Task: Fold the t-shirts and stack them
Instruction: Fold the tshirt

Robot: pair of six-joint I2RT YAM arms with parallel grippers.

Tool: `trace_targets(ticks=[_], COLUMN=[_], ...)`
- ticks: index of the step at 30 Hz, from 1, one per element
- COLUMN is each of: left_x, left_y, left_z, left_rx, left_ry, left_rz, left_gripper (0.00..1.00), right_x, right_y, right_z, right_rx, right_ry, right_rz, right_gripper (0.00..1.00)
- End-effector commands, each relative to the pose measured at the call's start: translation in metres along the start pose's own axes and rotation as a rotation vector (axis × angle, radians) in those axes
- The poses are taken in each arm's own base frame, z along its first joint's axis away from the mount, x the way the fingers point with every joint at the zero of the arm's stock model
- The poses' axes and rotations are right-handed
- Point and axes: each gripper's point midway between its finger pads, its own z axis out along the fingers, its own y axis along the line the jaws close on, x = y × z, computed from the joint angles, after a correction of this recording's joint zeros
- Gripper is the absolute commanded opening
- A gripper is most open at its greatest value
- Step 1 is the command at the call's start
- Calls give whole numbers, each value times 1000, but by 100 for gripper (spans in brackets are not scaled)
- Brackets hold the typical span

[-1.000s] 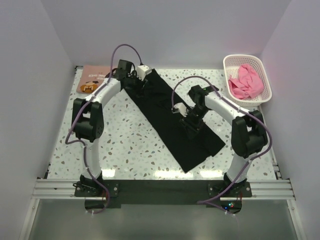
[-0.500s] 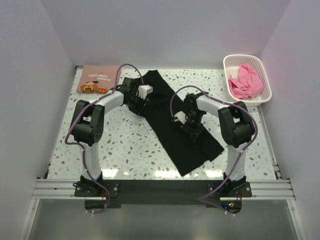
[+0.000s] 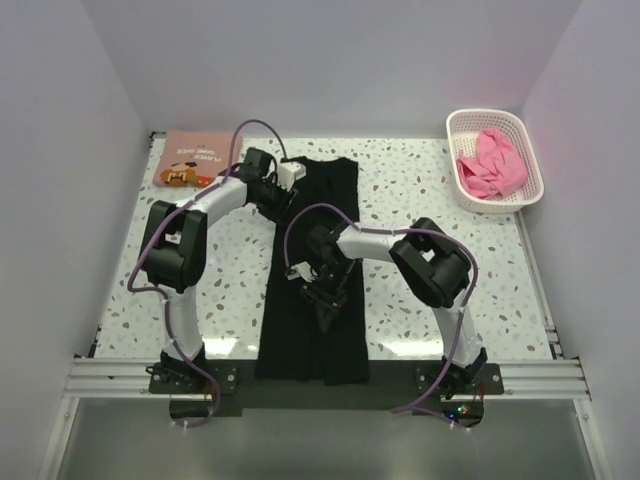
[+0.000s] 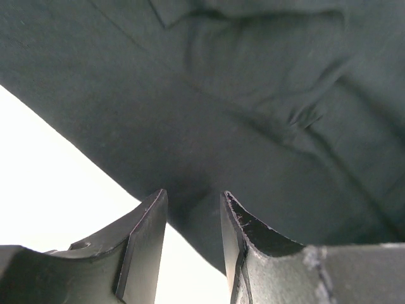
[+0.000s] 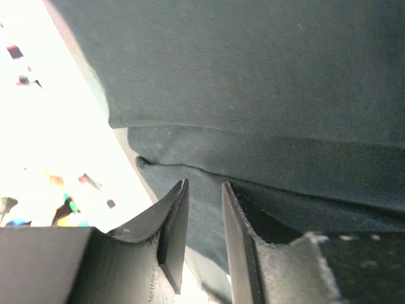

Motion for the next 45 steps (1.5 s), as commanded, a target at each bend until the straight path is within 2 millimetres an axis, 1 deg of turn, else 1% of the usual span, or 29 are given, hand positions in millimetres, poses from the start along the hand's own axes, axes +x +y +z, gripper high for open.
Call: trace_targets(ticks=[1,5,6,8,9,11,12,13,15,16,17,20,22,23,24,25,26,30,32,33,35,37,38,39,40,41,42,44,45], left_x=[-28,-27,-29,-30,-33,-37,-40,-42,-41,-41,-38,-23,-13,-9,-5,0,4,10,14,10,11,1,4,-8,-10,-7,-20,-33,-45], left_y=[2,0,-1,-4,-6,-9,-10,-13,-17,-18,-19,-19,-21,-22,-22,-23,-22,-17,-13,-9,0,10,16,22,28,34,38,39,37], left_z=[-9,-9,-10,-11,-13,-16,-18,-21,-23,-23,-23,-17,-14,-13,-10,-8,-4,8,16,17,25,28,35,36,38,45,42,41,36], left_rx=[-4,3,10,20,30,43,49,59,71,76,83,92,102,108,114,116,121,116,114,100,73,50,39,28,22,21,24,47,52], left_ry=[-68,-68,-76,-84,-95,-109,-116,-126,-137,-136,-125,-72,-45,-39,-30,-21,-9,17,32,27,38,25,40,18,17,29,7,-20,-48], left_rz=[23,24,25,28,31,37,41,45,46,44,39,35,28,26,22,15,8,-2,-5,0,1,11,5,15,7,-3,-1,-2,12], left_gripper=[44,44,44,44,44,44,44,44,44,44,44,44,43,43,43,43,43,43,43,43,43,43,43,43,43,43,43,43,44], right_x=[-69,-80,-82,-88,-89,-97,-98,-102,-118,-122,-126,-141,-154,-157,-160,-164,-164,-161,-159,-158,-163,-170,-172,-173,-183,-188,-196,-203,-208], right_y=[23,32,21,16,2,-14,-28,-37,-85,-86,-103,-129,-137,-150,-156,-161,-176,-214,-226,-237,-246,-258,-263,-268,-272,-272,-270,-268,-259], right_z=[-20,-82,-103,-136,-156,-180,-193,-200,-225,-228,-233,-246,-253,-246,-244,-249,-241,-251,-255,-251,-257,-261,-264,-267,-275,-280,-291,-296,-309], right_rx=[-64,-45,-35,-30,-14,43,82,119,338,347,409,516,541,546,553,573,587,702,723,729,745,759,768,773,778,780,793,789,791], right_ry=[-241,-351,-397,-462,-508,-560,-592,-610,-671,-687,-692,-736,-772,-757,-753,-758,-737,-756,-772,-763,-771,-779,-789,-792,-818,-830,-860,-869,-885], right_rz=[-119,-186,-171,-158,-136,-120,-101,-92,-28,-40,-15,-5,-22,-1,8,14,39,105,142,157,165,173,180,196,183,168,142,112,89], right_gripper=[33,35,36,36,36,35,35,35,33,32,32,30,30,29,29,29,27,26,26,26,25,25,25,26,27,27,29,35,37])
